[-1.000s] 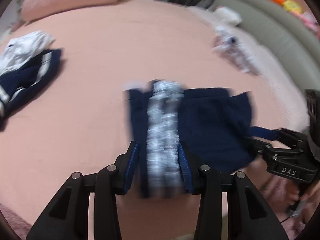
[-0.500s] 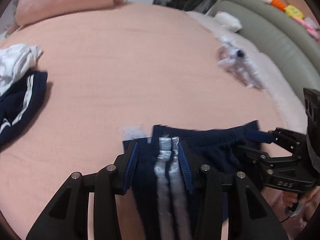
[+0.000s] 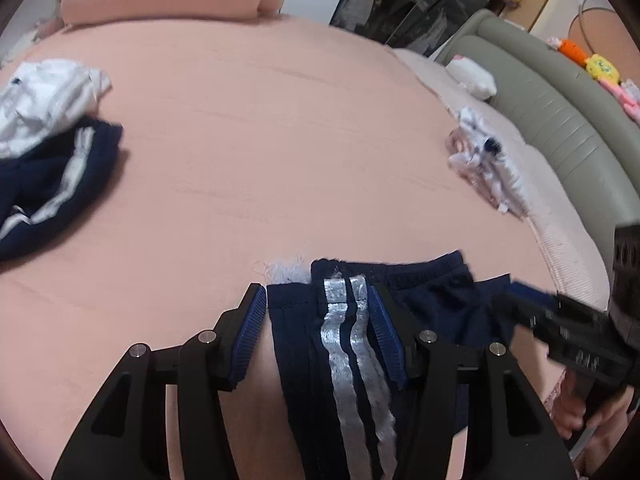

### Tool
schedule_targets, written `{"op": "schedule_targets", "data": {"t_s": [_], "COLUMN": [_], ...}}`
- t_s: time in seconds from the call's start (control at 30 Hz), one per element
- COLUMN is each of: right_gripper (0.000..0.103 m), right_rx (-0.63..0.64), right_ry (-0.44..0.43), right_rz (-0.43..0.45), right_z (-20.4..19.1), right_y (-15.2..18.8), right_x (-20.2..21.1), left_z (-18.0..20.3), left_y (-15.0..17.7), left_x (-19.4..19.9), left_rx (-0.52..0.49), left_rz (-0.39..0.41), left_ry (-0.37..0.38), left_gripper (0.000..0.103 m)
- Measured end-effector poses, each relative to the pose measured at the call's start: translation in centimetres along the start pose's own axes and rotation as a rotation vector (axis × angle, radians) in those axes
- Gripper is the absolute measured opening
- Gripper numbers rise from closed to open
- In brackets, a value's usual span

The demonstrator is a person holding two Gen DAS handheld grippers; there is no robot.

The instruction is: Fold clothes

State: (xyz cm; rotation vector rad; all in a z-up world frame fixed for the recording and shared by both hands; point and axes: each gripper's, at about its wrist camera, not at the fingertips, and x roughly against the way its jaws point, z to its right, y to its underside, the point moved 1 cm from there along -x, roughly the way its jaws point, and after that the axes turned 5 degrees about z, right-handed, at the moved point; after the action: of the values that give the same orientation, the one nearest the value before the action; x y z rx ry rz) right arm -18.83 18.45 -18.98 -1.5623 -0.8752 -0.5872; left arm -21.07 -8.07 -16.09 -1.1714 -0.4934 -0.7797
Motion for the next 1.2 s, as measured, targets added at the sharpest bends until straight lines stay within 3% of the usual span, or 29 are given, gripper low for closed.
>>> {"op": "schedule_targets", "data": {"t_s": [0.1,0.2,0.23,0.3,0.37,0.47,0.6,0.67,0.77,0.8,0.87,0.97,1.07,1.2], "right_gripper": [0.059,0.058,0.059,0.059,0.062,0.063,0.063,0.063,0.063,0.063,0.063,0.063,0.063,0.063], "right_rx": [-0.005,0.045,0.055,0.067,0.101,0.089,0.020,-0.012,-0.029,-0.035,0.024,0.043,-0.034,-0.117], "right_ry": [0.013,0.060,0.072,0.083,0.105,0.108,0.063,0.037,0.012,0.004,0.098,0.217,0.239,0.148], "right_rz": [-0.036,-0.090,-0.101,-0.077,-0.096,-0.110,-0.069,-0.046,-0.041,-0.040,-0.065,-0.094,-0.132,-0.093], "right_z": [-0.1,-0.5,-0.5,-0.4,-0.5,0.1,1.2,1.0,0.1,-0.2,-0.7,-0.1,2.0,2.2], "right_y": [1.6,4.0,4.7,5.5,5.7,6.2,7.1,7.1,6.7,6.6,6.3,6.5,6.0,5.3], "right_x": [0.7,0.0,-0.3,0.3,0.5,1.2,2.9,3.3,3.2,3.1,3.3,4.2,4.7,5.1], "left_z": [-0.9,-0.9,-0.9,-0.6,-0.9,-2.5,-3.4,-2.2,0.2,0.7,0.9,-0.3,-1.5,-1.7], "left_y": [1.2,3.6,4.4,5.9,6.3,5.4,5.7,6.2,7.1,7.6,8.3,8.2,8.2,8.6], "left_x": [2.1,3.0,3.3,2.9,2.9,4.0,4.5,4.1,2.8,1.8,1.2,2.8,3.3,3.3], "left_rx": [0.047,0.034,0.011,-0.065,-0.104,-0.029,0.094,0.085,-0.014,-0.062,-0.096,-0.026,0.032,0.072], "left_rz": [-0.015,-0.091,-0.112,-0.152,-0.149,-0.080,-0.064,-0.067,-0.097,-0.130,-0.136,-0.106,-0.098,-0.112], "left_ry": [0.027,0.033,0.015,-0.094,-0.169,-0.213,-0.052,0.031,0.025,-0.034,-0.078,-0.082,-0.059,0.051], "left_gripper": [0.055,0.055,0.055,0.056,0.057,0.055,0.055,0.055,0.055,0.055,0.056,0.056,0.056,0.056]}}
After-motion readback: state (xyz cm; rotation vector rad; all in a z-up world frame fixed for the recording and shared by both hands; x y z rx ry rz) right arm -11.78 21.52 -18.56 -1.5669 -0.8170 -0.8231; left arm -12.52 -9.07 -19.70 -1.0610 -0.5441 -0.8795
